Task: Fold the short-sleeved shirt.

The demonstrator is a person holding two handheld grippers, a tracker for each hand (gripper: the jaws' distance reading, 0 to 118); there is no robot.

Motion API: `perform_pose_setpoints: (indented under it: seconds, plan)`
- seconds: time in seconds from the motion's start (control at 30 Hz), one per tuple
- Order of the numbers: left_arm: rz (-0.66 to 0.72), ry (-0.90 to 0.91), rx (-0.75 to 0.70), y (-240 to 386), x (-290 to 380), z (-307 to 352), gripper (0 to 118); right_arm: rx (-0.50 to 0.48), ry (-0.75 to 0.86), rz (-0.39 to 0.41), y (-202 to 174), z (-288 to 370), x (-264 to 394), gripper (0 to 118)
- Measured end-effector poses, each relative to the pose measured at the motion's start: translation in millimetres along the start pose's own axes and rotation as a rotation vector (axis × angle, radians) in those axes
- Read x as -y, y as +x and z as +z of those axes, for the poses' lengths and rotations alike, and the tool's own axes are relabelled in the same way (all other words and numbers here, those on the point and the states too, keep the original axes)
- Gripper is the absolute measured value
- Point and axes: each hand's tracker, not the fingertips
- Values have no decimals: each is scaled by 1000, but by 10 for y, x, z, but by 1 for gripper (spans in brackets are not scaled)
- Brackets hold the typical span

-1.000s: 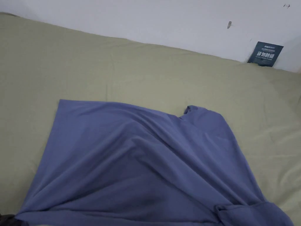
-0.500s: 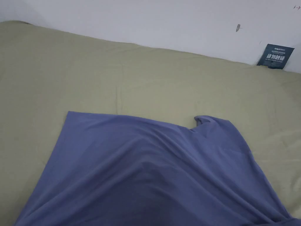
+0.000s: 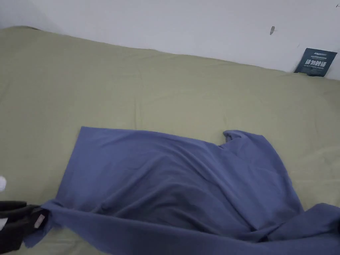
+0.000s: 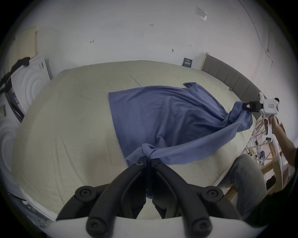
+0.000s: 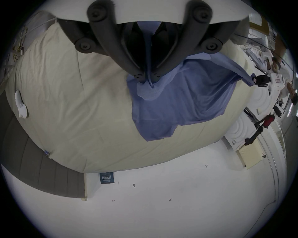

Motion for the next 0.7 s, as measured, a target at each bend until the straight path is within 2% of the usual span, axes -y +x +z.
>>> perform_pose_setpoints:
  seconds: [0.3,0.37,0.43,0.47,0.5,0.53,0.57,0.6,0.63,0.7]
  plan:
    - [15,-125,-27,-175,-128,-610,0,131,-31,63,56,-712,-5,5]
    - [34,-191,-22,-209,-122,-691,0,132,-35,60,84,-801,2,7]
    - [25,-189,-32,-222,-111,-728,2,150,-34,57,96,-840,24,12]
    - [33,-220,-19,-221,-99,-745,4,151,-30,75,91,-851,30,20]
    - [26,-202,-40,-215,-106,-735,11,156,-22,93,76,-843,26,39]
    - [20,-194,-46,-213,-98,-715,28,161,-4,119,64,-807,17,58]
    - [14,-174,-66,-207,-98,-673,54,146,22,136,59,-758,3,71]
    - [27,-134,-101,-207,-106,-616,83,119,49,137,59,-675,-27,74]
    - [54,-113,-106,-211,-114,-547,95,103,87,136,55,-590,-50,74]
    - [115,-18,-74,-233,-124,-351,99,79,150,93,43,-375,-146,75]
